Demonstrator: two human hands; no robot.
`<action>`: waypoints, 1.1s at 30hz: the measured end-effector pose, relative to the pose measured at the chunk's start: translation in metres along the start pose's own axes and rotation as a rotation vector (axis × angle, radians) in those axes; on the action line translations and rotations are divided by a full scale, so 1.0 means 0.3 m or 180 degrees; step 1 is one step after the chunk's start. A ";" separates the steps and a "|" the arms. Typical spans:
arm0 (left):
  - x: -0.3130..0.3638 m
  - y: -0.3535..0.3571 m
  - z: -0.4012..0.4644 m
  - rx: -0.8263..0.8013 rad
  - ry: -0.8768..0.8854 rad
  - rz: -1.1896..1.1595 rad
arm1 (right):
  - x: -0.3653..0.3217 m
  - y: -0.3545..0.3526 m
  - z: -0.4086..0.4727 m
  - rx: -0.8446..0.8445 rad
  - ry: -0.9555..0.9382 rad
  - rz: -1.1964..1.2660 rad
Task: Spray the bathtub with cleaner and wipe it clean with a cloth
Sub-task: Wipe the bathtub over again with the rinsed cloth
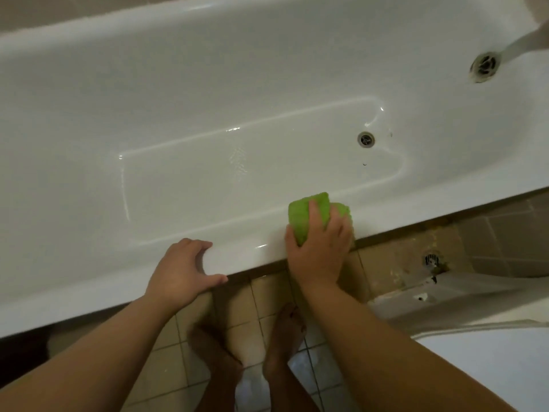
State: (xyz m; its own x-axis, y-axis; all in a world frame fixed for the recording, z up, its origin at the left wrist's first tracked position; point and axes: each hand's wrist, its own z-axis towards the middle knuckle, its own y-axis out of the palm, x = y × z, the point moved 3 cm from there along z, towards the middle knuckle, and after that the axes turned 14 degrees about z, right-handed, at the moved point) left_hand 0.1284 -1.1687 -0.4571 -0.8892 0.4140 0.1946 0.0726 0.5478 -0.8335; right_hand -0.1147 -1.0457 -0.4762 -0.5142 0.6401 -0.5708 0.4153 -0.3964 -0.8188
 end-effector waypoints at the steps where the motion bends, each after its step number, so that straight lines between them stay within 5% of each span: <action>1: -0.004 -0.003 -0.003 0.0006 -0.0006 0.0019 | -0.057 0.035 -0.047 -0.0178 -0.0219 0.0013; 5: -0.043 -0.011 -0.014 0.0004 0.0034 0.0116 | -0.141 0.094 -0.131 -0.0933 -0.1112 0.0044; 8: -0.092 -0.021 -0.026 -0.0037 0.0039 0.0181 | -0.037 0.026 -0.052 -0.0950 -0.1469 0.0008; 14: -0.198 -0.031 -0.052 -0.0028 -0.0013 0.0192 | 0.134 -0.112 0.124 -0.0283 -0.0825 -0.0198; 17: -0.243 -0.037 -0.062 0.0014 0.0010 0.0177 | 0.090 -0.070 0.105 -0.0103 -0.0234 -0.0074; 20: -0.303 -0.041 -0.081 0.0035 0.0006 0.0215 | -0.045 0.031 0.001 0.0138 -0.0376 -0.0026; 27: -0.501 -0.071 -0.144 0.0025 -0.0125 0.0296 | -0.478 0.319 -0.349 -0.0880 -0.1205 -0.0099; 33: -0.617 -0.092 -0.187 0.0018 -0.0167 0.0307 | -0.373 0.248 -0.275 -0.1067 -0.1416 0.0051</action>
State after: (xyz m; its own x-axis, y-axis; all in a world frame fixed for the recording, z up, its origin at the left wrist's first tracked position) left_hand 0.3161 -1.2198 -0.4411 -0.9007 0.4258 0.0860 0.1567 0.5030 -0.8500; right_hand 0.0357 -1.0927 -0.4681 -0.7429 0.2675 -0.6137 0.6044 -0.1263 -0.7866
